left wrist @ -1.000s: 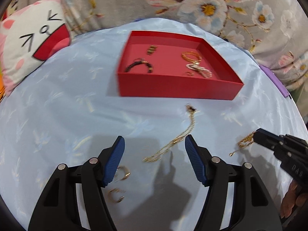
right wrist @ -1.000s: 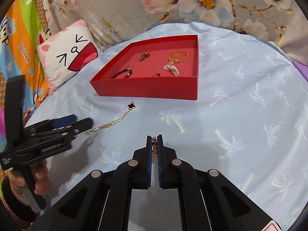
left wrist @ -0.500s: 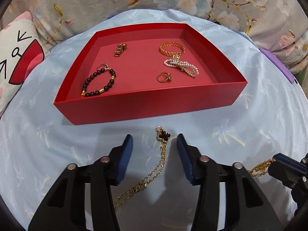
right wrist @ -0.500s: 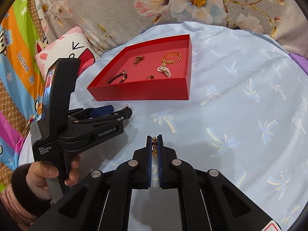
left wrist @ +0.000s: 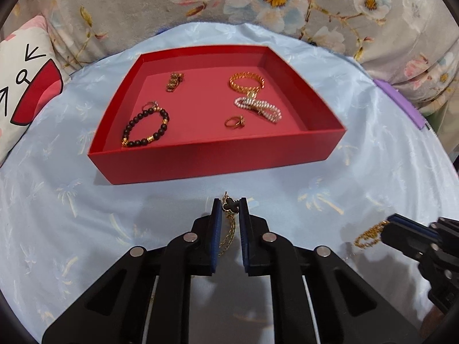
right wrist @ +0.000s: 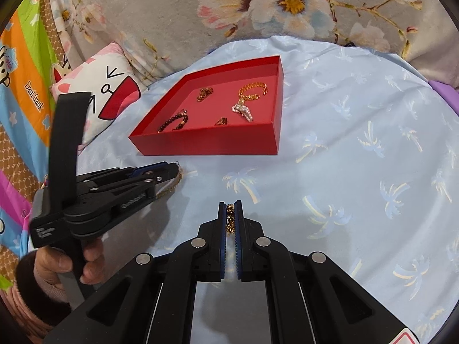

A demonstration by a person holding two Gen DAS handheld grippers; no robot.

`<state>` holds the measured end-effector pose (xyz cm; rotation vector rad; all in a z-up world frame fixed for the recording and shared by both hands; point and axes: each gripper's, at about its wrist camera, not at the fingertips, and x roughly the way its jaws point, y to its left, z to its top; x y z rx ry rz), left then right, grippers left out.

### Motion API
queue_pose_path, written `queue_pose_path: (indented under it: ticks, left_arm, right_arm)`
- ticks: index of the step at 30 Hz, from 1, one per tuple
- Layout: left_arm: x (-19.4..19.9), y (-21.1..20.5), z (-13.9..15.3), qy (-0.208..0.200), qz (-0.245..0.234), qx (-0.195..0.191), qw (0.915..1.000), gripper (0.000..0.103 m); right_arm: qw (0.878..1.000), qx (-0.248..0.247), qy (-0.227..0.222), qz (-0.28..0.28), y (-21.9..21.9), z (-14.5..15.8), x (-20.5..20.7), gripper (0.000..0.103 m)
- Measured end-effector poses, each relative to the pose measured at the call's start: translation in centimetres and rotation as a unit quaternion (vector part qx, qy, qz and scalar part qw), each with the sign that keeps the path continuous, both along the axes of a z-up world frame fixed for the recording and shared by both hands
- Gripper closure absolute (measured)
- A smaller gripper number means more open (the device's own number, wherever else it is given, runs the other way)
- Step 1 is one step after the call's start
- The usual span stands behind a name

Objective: Organize jewelry
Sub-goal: 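Carry both chains into the red tray and open both grippers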

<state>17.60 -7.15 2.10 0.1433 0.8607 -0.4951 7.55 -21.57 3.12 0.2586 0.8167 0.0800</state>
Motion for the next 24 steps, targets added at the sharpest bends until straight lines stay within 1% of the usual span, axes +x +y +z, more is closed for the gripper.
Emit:
queue_pose_path:
  ticks: [4, 6, 10, 11, 14, 18, 21, 24]
  left_arm:
    - [-0.1, 1.1, 3.2, -0.009, -0.011, -0.021, 0.9997, 0.092]
    - [0.2, 1.6, 5.3, -0.021, -0.014, -0.028, 0.9993, 0.092]
    - [1.9, 2.2, 9.1, -0.036, -0.016, -0.044, 0.9982, 0.092]
    - [2.6, 2.2, 10.1, -0.042, -0.017, -0.049, 0.9978, 0.102]
    - [4.9, 1.9, 12.2, -0.057, -0.008, -0.056, 0.9967, 0.103]
    - [8.0, 1.2, 13.8, -0.065, 0.001, -0.071, 0.9953, 0.103]
    - [10.0, 1.0, 14.3, -0.071, 0.015, -0.074, 0.9946, 0.103]
    - [10.1, 1.9, 13.7, -0.069, 0.017, -0.077, 0.9945, 0.101]
  right_arm:
    - [1.000, -0.013, -0.013, 0.007, -0.1, 2.0, 0.6, 0.099]
    - [1.000, -0.014, -0.021, 0.013, -0.1, 3.3, 1.2, 0.099]
    - [0.999, -0.019, -0.041, 0.027, 0.0, 6.4, 3.6, 0.099]
    - [0.998, -0.022, -0.047, 0.029, 0.0, 7.2, 4.5, 0.098]
    - [0.998, -0.024, -0.055, 0.030, 0.0, 8.8, 7.3, 0.099]
    - [0.998, -0.018, -0.056, 0.024, -0.3, 9.8, 11.5, 0.099]
    - [0.999, -0.012, -0.050, 0.012, -0.6, 9.4, 14.0, 0.099]
    - [0.999, -0.003, -0.043, 0.012, -0.9, 8.5, 14.3, 0.099]
